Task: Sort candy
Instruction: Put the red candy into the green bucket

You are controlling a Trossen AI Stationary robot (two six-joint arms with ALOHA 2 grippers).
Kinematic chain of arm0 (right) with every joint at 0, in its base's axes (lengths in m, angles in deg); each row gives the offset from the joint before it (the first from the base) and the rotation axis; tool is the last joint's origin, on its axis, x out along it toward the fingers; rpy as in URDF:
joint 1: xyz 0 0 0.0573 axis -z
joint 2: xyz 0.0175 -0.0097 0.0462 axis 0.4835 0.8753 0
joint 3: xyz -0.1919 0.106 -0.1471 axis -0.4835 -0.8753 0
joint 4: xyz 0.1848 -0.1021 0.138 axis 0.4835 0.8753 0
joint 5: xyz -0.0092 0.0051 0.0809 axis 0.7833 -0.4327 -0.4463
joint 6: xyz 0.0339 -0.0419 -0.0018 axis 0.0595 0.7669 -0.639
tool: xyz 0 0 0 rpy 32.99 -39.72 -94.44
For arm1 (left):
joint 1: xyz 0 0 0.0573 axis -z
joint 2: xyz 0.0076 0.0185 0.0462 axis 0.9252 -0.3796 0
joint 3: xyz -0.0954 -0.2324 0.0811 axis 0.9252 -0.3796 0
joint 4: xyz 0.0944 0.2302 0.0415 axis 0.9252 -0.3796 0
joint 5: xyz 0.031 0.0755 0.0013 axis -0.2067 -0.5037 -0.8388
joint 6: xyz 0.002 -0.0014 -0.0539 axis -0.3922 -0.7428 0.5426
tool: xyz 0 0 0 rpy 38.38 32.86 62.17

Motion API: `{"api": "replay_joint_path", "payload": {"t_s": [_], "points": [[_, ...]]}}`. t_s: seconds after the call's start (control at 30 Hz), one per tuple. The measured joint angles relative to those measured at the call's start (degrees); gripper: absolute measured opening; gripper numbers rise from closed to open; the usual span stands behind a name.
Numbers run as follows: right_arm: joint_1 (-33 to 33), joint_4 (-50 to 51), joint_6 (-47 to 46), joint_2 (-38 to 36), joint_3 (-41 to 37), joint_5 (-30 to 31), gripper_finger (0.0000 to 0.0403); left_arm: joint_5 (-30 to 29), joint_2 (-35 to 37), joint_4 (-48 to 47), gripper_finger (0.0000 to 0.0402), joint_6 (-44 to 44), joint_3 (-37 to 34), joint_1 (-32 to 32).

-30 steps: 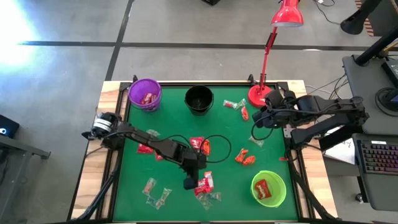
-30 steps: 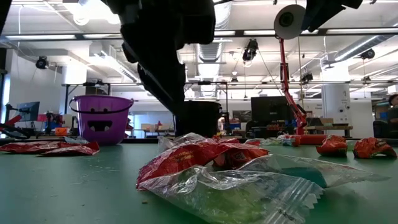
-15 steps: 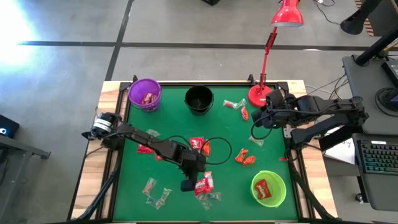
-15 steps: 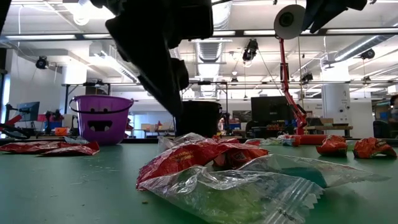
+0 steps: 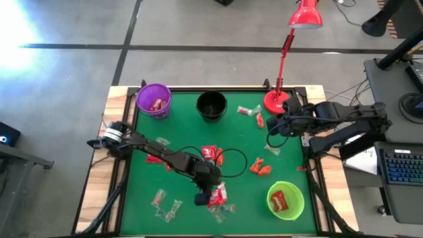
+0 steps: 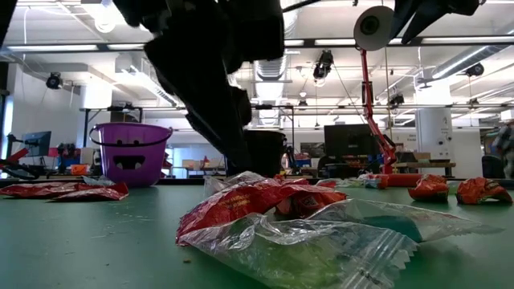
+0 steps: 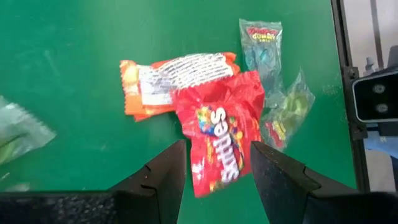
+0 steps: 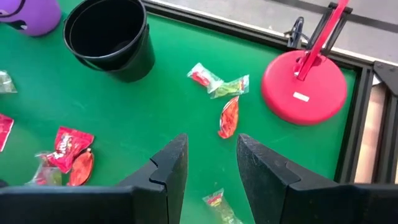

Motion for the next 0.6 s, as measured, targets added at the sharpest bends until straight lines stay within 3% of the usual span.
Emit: {"api": "replay_joint_path", "payload": {"t_s": [0.33,0.6], "points": [[0.0,-0.2,-0.7,0.0,0.0,-0.3,0.0130,3.4,-5.3,1.1,0.0162,1.8,1.3,0.5],[0.0,-0.1,-0.7,0.0,0.0,-0.4,0.0130,1.8,-7.3,2.2,0.0157,2.2,1.5,0.9]]}}
